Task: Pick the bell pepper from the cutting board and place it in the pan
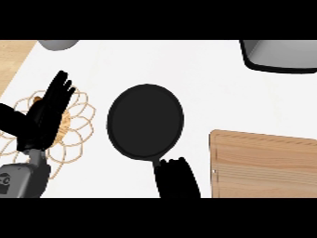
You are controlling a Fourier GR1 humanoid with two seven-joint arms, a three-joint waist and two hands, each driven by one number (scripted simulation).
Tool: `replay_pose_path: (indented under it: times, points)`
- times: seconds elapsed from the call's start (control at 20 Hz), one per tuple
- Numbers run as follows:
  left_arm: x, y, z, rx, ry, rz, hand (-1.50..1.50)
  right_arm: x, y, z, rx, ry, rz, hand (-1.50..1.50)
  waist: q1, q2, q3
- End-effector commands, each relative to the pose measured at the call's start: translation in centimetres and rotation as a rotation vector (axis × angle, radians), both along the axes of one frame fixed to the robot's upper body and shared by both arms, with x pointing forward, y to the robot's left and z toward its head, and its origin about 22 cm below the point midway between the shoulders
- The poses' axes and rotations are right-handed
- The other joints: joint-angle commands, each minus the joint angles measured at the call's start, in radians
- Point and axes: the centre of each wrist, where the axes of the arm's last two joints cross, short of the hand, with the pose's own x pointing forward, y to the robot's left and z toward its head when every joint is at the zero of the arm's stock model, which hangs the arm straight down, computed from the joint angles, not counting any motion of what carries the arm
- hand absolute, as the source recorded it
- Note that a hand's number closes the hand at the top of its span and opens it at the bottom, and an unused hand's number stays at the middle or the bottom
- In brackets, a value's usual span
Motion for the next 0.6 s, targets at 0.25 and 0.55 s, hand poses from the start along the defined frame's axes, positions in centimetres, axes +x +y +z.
replay_pose_path:
  times: [0.25, 0.55]
  points:
    - [0.6, -1.0, 0.0, -0.013, 0.004, 0.000, 0.00, -3.8, 5.4, 6.4, 0.126, -0.480, 0.024, 1.50, -0.003, -0.015, -0.003]
    - [0.8, -0.8, -0.4, 0.004, 0.006, -0.003, 0.00, -4.5, 6.2, 8.9, 0.165, -0.550, -0.025, 1.50, 0.004, -0.012, -0.005]
